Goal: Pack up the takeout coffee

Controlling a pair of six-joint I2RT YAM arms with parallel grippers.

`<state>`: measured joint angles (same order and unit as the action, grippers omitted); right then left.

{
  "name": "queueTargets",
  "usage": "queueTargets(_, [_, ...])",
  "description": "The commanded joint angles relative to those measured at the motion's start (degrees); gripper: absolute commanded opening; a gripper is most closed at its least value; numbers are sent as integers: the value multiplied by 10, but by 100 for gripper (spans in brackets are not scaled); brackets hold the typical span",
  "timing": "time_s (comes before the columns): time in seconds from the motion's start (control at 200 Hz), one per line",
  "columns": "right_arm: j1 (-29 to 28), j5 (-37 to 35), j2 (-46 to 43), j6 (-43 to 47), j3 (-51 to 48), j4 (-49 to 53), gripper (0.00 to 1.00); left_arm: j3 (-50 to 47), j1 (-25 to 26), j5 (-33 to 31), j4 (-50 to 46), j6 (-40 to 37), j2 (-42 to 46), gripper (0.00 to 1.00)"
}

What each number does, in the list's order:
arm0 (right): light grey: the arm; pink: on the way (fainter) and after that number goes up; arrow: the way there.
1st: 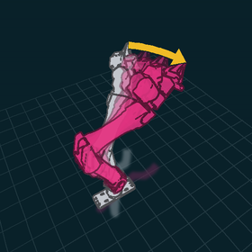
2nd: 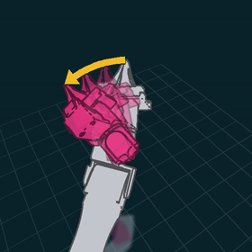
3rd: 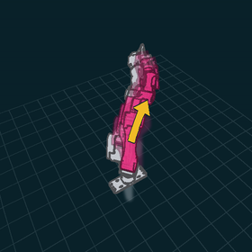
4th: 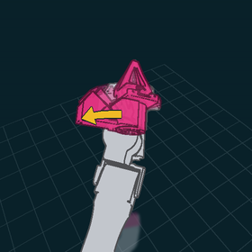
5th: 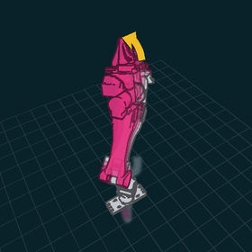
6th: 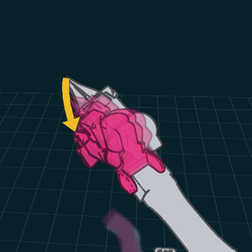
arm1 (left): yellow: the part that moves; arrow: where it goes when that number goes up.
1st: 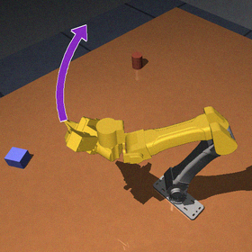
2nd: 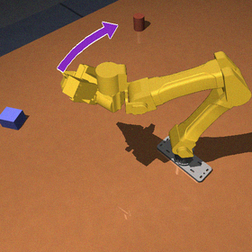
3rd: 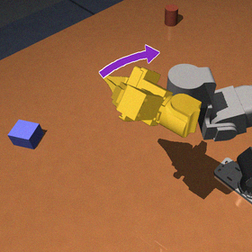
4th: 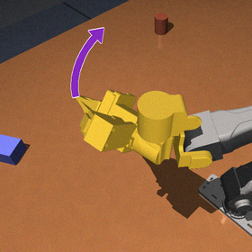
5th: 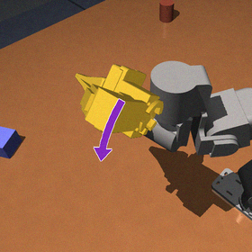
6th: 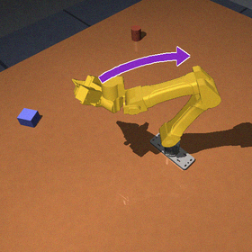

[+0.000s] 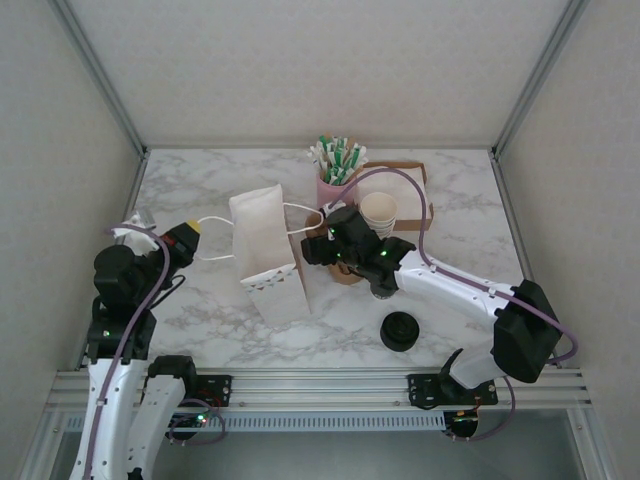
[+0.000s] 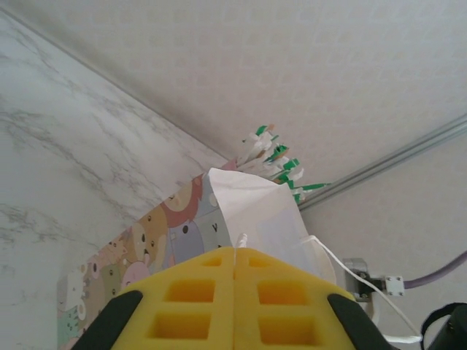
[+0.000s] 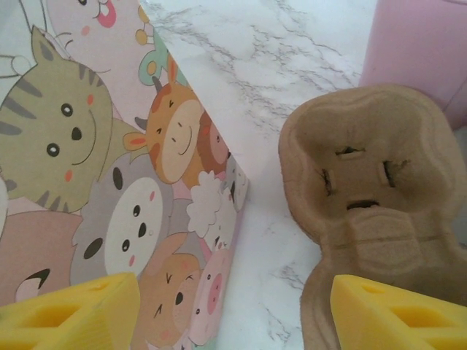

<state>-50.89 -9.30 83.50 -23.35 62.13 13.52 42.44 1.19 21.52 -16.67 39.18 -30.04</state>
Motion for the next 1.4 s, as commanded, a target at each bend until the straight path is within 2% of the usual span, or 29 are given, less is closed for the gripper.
queueTargets(0.0, [-3, -38, -3, 13, 34, 24, 70, 27, 2, -34, -18, -23, 15, 0])
queueTargets(0.2, [14, -45, 0, 17, 60, 62, 71, 36, 1, -45, -28, -31, 18, 0])
queueTargets(0.35, [34, -20, 11, 33, 71, 84, 71, 43, 0, -47, -33, -37, 21, 0])
queueTargets(0.566, [67, 19, 52, 79, 109, 152, 66, 42, -1, -56, -35, -37, 25, 0])
queueTargets(0.746, [78, 6, 98, 124, 151, 218, 47, 43, -2, -63, -37, -38, 25, 0])
queueTargets(0.966, [78, -2, 153, 139, 191, 256, 53, 39, -3, -58, -33, -35, 24, 0])
queueTargets(1.397, [78, -12, 214, 144, 221, 263, 54, 36, -2, -59, -31, -34, 23, 0])
